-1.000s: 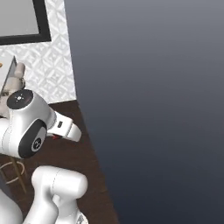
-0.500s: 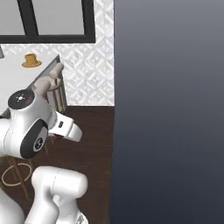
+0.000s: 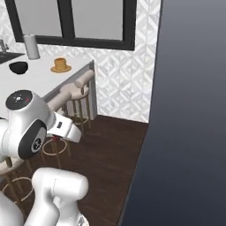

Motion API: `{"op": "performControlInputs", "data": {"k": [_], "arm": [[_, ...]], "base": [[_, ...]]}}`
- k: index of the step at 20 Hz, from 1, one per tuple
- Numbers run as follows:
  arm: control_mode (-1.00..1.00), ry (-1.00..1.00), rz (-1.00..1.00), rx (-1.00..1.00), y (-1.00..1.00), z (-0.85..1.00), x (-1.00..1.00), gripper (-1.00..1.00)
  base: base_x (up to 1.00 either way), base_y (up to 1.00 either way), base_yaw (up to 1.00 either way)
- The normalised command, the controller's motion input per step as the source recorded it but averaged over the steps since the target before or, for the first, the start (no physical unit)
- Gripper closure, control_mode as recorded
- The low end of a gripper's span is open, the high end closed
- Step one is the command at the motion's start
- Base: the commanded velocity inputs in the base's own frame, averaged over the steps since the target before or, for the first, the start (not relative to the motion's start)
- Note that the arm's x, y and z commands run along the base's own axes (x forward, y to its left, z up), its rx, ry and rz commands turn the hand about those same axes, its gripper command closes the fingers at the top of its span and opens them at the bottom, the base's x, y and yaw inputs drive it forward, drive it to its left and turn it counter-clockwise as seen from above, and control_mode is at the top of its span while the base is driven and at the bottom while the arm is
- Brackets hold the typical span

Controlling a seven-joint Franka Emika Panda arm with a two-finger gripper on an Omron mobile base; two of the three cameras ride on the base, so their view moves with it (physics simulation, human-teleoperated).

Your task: Take the strawberry from the fridge and place it on top of the pancake, located on the dining counter.

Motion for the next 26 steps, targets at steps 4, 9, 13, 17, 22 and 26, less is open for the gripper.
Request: {"op": "performControlInputs", "data": {"k": [4, 9, 13, 17, 22, 26], "arm": [[1.00, 0.00, 0.00, 0.00, 0.00, 0.00, 0.00, 1.00], [1.00, 0.00, 0.00, 0.00, 0.00, 0.00, 0.00, 1.00], [1.00, 0.00, 0.00, 0.00, 0.00, 0.00, 0.00, 1.00], [1.00, 0.00, 0.00, 0.00, 0.00, 0.00, 0.00, 1.00], [1.00, 0.00, 0.00, 0.00, 0.00, 0.00, 0.00, 1.00], [1.00, 0.00, 0.00, 0.00, 0.00, 0.00, 0.00, 1.00]], "base": [[1.00, -0.97, 0.34], [1.00, -0.91, 0.30], [1.00, -0.50, 0.19], [1.00, -0.38, 0.19], [1.00, -0.33, 0.30], [1.00, 0.00, 0.45]]}}
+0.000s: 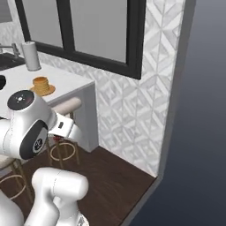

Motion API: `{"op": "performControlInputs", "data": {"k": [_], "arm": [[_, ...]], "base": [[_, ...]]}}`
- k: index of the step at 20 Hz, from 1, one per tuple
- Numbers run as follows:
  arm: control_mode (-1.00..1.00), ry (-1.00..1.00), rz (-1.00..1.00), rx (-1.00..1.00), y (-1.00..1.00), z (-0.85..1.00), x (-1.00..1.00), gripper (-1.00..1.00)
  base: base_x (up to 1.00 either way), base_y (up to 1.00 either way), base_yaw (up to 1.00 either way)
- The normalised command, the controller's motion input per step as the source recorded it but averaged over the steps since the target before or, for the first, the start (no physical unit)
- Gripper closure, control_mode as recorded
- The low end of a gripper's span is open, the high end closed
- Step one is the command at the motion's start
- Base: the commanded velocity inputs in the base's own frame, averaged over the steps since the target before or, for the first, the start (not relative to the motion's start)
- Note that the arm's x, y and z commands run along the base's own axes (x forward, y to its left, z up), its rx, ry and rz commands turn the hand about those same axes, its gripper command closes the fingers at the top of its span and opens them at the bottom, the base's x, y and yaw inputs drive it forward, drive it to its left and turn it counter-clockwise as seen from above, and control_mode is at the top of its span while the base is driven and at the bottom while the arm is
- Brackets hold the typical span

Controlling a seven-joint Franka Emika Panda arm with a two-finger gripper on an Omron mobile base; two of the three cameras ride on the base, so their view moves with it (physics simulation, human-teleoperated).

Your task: Take the strawberry from the fridge and place it on top of the pancake, located on the dining counter.

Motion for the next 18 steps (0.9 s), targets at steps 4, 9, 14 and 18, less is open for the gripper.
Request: {"op": "performControlInputs", "data": {"k": [4, 9, 14, 18], "arm": [[1.00, 0.00, 0.00, 0.00, 0.00, 0.00, 0.00, 1.00], [1.00, 0.00, 0.00, 0.00, 0.00, 0.00, 0.00, 1.00], [1.00, 0.00, 0.00, 0.00, 0.00, 0.00, 0.00, 1.00], [1.00, 0.00, 0.00, 0.00, 0.00, 0.00, 0.00, 1.00]], "base": [[1.00, -0.26, 0.50], [1.00, -0.24, 0.59], [0.91, -0.33, 0.78], [0.89, -0.36, 0.80]]}}
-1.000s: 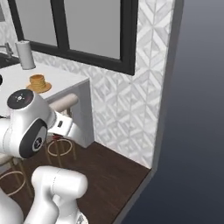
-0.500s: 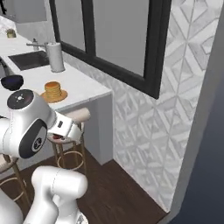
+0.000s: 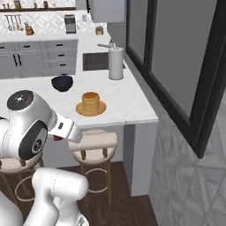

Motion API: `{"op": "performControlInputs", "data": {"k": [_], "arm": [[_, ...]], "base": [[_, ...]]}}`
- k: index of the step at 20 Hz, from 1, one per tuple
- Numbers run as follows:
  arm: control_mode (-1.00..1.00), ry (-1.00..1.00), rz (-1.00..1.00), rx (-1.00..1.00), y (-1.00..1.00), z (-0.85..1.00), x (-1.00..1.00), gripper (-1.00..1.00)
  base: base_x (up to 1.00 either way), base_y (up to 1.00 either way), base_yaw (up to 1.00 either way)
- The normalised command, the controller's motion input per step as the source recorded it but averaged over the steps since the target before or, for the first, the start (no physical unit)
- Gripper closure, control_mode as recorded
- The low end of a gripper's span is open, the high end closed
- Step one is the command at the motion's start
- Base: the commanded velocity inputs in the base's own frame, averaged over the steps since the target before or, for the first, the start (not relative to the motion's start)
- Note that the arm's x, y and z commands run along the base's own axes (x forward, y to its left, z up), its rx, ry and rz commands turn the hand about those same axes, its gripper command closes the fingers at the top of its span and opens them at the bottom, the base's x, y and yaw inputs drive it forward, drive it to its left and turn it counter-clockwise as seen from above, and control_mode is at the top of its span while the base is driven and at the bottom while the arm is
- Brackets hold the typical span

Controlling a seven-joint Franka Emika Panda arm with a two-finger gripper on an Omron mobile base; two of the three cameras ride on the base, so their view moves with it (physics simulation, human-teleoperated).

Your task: Take the strawberry from the fridge and place it on top of the pancake, located on the dining counter.

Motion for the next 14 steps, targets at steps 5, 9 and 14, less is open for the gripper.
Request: {"op": "performControlInputs", "data": {"k": [5, 9, 14], "arm": [[1.00, 0.00, 0.00, 0.00, 0.00, 0.00, 0.00, 1.00], [1.00, 0.00, 0.00, 0.00, 0.00, 0.00, 0.00, 1.00], [1.00, 0.00, 0.00, 0.00, 0.00, 0.00, 0.00, 1.00]], "base": [[0.76, -0.62, 0.75], [0.41, -0.90, 0.56], [0.61, -0.22, 0.03]]}}
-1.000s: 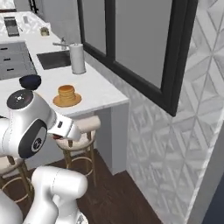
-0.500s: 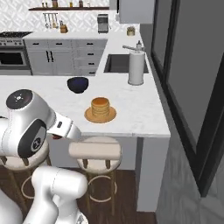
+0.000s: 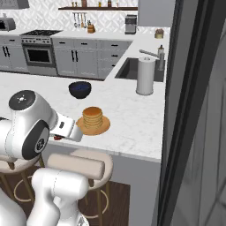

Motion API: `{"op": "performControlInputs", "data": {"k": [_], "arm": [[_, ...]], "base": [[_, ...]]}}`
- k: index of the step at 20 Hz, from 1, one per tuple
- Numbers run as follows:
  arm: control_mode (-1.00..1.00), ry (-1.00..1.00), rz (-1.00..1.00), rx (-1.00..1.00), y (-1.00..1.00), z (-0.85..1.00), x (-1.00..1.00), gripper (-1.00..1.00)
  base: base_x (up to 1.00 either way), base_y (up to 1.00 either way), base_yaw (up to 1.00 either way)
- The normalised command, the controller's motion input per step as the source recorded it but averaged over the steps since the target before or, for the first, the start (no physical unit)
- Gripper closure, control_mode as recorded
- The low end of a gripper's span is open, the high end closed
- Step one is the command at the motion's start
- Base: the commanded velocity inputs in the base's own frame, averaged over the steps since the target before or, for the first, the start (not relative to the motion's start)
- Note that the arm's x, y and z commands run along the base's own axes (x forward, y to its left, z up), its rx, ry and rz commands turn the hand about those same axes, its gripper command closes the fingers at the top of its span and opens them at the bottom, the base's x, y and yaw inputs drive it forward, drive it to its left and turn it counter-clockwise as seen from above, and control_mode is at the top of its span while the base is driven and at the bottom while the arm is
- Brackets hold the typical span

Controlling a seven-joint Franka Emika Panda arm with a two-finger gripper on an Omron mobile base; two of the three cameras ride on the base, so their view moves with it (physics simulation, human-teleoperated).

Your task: Take the strawberry from the fridge and place it on top of the pancake, located on the dining counter.

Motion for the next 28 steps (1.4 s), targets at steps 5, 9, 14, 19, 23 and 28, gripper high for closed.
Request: {"op": "performControlInputs", "data": {"k": [5, 9, 14, 19, 23, 28], "arm": [[1.00, 0.00, 0.00, 0.00, 0.00, 0.00, 0.00, 1.00], [1.00, 0.00, 0.00, 0.00, 0.00, 0.00, 0.00, 1.00], [1.00, 0.00, 0.00, 0.00, 0.00, 0.00, 0.00, 1.00], [1.00, 0.00, 0.00, 0.00, 0.00, 0.00, 0.00, 1.00], [1.00, 0.00, 0.00, 0.00, 0.00, 0.00, 0.00, 1.00], [-1.00, 0.01, 0.00, -0.01, 0.00, 0.05, 0.40, 1.00]], "base": [[0.69, 0.29, -0.09], [0.27, 0.44, -0.08], [0.27, 0.42, -0.05], [0.67, -0.11, 0.00], [1.00, 0.00, 0.00], [0.58, 0.00, 0.00]]}}
